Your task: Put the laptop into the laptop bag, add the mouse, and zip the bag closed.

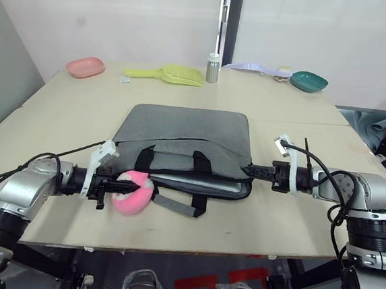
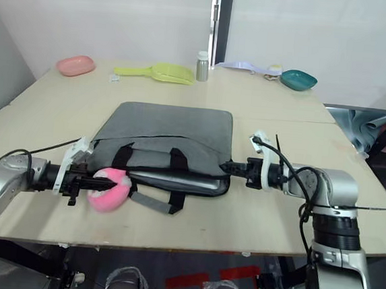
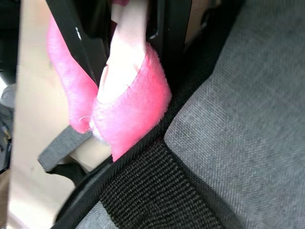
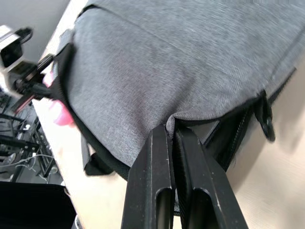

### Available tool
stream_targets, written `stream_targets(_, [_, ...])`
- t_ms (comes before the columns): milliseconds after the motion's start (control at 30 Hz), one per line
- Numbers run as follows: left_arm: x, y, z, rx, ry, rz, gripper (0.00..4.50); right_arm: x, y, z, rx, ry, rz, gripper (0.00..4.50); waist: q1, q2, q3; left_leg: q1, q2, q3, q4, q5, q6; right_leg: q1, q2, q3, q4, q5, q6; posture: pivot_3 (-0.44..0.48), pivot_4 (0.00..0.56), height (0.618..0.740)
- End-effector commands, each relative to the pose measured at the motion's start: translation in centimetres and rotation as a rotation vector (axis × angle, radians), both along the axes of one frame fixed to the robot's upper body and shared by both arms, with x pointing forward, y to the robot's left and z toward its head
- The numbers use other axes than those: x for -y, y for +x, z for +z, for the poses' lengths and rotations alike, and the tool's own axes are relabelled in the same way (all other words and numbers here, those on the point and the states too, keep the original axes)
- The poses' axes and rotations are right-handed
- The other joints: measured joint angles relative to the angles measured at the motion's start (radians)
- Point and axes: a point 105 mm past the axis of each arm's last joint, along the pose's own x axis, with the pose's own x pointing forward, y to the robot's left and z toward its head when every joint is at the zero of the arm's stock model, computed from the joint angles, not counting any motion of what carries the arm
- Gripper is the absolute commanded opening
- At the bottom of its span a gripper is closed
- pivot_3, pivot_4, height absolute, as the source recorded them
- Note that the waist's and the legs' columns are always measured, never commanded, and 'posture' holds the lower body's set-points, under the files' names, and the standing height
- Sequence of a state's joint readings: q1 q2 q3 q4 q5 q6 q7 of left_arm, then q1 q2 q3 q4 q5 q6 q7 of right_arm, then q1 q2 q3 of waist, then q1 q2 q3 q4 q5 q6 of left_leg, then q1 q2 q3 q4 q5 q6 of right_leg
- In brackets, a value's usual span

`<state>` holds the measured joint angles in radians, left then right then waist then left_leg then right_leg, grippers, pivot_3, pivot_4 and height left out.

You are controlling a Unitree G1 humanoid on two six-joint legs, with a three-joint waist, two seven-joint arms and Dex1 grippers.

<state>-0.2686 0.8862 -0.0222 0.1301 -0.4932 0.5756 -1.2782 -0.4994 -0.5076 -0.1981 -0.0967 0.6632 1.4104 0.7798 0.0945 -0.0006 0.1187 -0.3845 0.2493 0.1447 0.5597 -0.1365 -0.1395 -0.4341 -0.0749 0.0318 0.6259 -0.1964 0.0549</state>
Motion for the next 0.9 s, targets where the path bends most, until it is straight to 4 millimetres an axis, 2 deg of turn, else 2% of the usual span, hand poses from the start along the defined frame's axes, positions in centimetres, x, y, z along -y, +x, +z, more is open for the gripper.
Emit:
stream_targets(33, [-0.6, -0.3, 0.4, 0.0, 0.023, -0.011, 0.01, -0.7, -0.7, 1.3, 0.051, 0.042, 0.033, 0.02, 0.0, 0.0, 0.0, 0.0, 0.0, 0.0, 0.0, 0.0, 0.0, 0.0, 0.0, 0.0, 0.0, 0.0, 0.0, 0.0, 0.15, 0.74])
stream_targets(233, [-0.2, -2.9, 0.4, -0.059, -0.002, -0.041, 0.01, -1.3, -2.2, 0.0, 0.014, 0.041, 0.032, 0.02, -0.001, 0.0, 0.0, 0.0, 0.0, 0.0, -0.003, 0.0, 0.0, 0.0, 0.0, -0.001, -0.003, 0.0, 0.0, 0.0, 0.15, 0.74])
stream_targets(367, [0.2, -3.4, 0.1, -0.065, -0.013, -0.026, 0.01, -2.3, -2.8, -0.7, 0.0, 0.058, 0.038, 0.02, 0.0, 0.0, 0.0, 0.0, 0.0, 0.0, -0.003, 0.0, 0.0, 0.0, 0.0, -0.001, -0.003, -0.001, 0.0, 0.0, 0.15, 0.74])
stream_targets(500, [0.1, -3.4, 0.2, -0.062, -0.015, -0.01, 0.01, -1.8, -2.8, -0.9, -0.002, 0.047, 0.033, 0.02, -0.001, 0.0, 0.0, 0.0, 0.0, 0.0, -0.003, 0.0, 0.0, 0.0, 0.0, -0.001, -0.003, -0.001, 0.0, 0.0, 0.15, 0.74])
stream_targets(567, [0.0, -3.5, 0.2, -0.062, -0.013, -0.007, 0.01, -1.1, -2.5, -0.4, 0.011, 0.045, 0.03, 0.74, 0.0, 0.0, 0.0, 0.0, 0.0, 0.0, -0.003, 0.0, 0.0, 0.0, 0.0, 0.0, -0.003, -0.001, 0.0, 0.0, 0.15, 0.74])
stream_targets(600, [-0.1, -3.5, 0.2, -0.063, -0.011, -0.002, 0.01, -0.4, -2.3, 0.1, 0.016, 0.046, 0.023, 0.84, -0.001, 0.0, 0.0, 0.0, 0.0, 0.0, -0.003, 0.0, 0.0, 0.0, 0.0, 0.0, -0.003, -0.001, 0.001, 0.0, 0.15, 0.74])
stream_targets(733, [-0.3, -3.8, 0.0, -0.067, -0.008, 0.007, 0.01, 2.0, -1.7, 1.4, 0.004, 0.042, -0.014, 2.38, -0.002, 0.0, 0.0, 0.0, 0.0, 0.0, -0.003, 0.0, 0.0, 0.0, 0.0, 0.0, -0.003, -0.001, 0.001, 0.0, 0.15, 0.74])
stream_targets(767, [-0.4, -3.8, -0.1, -0.069, -0.009, 0.009, 0.01, 2.7, -1.7, 1.6, -0.013, 0.04, -0.025, 2.59, -0.001, 0.0, 0.0, 0.0, 0.0, 0.0, -0.003, 0.0, 0.0, 0.0, 0.0, 0.0, -0.003, -0.001, 0.001, 0.0, 0.15, 0.74])
stream_targets(900, [-0.3, -4.0, -0.2, -0.072, -0.011, 0.01, 0.01, 3.6, -1.9, 1.5, -0.089, 0.067, -0.034, 3.99, 0.002, 0.0, 0.0, 0.0, 0.0, 0.0, -0.003, 0.0, 0.0, 0.001, 0.0, 0.0, -0.004, -0.001, 0.001, 0.0, 0.15, 0.74])
